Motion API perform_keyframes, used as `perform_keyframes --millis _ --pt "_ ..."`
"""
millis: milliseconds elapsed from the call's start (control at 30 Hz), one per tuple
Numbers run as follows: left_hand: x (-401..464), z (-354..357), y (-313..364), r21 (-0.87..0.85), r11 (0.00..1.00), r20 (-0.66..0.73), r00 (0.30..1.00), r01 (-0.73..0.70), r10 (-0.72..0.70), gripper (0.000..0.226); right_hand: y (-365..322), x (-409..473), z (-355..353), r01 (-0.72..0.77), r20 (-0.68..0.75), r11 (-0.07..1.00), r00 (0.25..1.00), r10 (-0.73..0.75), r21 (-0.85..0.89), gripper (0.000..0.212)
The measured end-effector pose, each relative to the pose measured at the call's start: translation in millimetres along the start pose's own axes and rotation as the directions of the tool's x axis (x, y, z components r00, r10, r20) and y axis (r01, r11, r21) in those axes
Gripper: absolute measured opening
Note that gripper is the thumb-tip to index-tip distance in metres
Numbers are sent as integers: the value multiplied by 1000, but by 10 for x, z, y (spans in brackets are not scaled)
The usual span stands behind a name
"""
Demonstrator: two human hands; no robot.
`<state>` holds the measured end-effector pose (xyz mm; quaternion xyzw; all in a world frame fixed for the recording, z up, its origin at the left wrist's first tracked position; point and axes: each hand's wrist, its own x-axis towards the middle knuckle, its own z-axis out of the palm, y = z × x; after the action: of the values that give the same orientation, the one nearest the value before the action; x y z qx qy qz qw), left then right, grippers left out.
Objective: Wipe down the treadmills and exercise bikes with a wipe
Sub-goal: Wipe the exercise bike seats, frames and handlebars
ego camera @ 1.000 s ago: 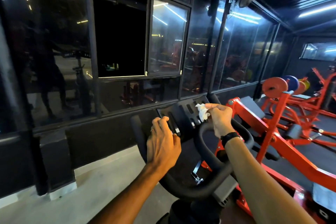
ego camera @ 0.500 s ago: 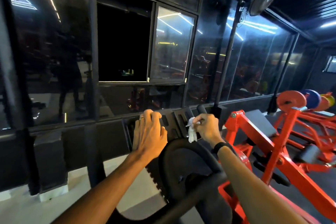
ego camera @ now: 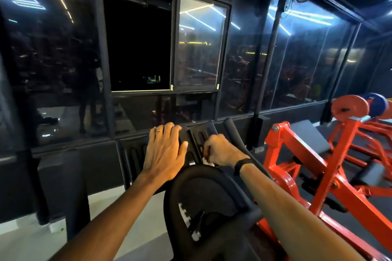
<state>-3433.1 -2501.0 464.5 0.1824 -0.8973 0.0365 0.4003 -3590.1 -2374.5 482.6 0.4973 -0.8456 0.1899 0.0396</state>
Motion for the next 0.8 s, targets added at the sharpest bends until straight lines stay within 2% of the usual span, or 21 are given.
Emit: perform_keyframes --millis 67,133,233,300,400,500,633,800 --pt "7 -2 -6 -2 1000 -4 1000 -1 1 45 -76 128 -72 20 -232 984 972 23 179 13" --pt "13 4 -14 7 1000 8 1000 1 -1 47 -231 256 -134 87 -353 948 935 28 306 15" --pt "14 21 -32 7 1000 26 1000 -6 6 47 -328 416 -60 169 -301 965 948 -103 201 22" --pt "16 18 -27 15 1000 29 1000 -4 4 50 -243 463 -3 173 -278 976 952 -130 135 16" --pt "20 11 -8 11 1000 43 999 -3 2 55 -149 427 -35 107 -248 991 961 -123 -78 8" --pt "5 24 -18 23 1000 59 998 -4 3 54 -133 442 -73 5 -275 941 956 -104 -337 15" --pt "9 36 -22 37 999 81 997 -5 2 55 -46 402 -94 -98 -311 932 950 -17 -348 27" --pt "16 28 -17 32 999 64 998 -15 13 54 108 44 29 -19 -219 933 973 -65 -361 18"
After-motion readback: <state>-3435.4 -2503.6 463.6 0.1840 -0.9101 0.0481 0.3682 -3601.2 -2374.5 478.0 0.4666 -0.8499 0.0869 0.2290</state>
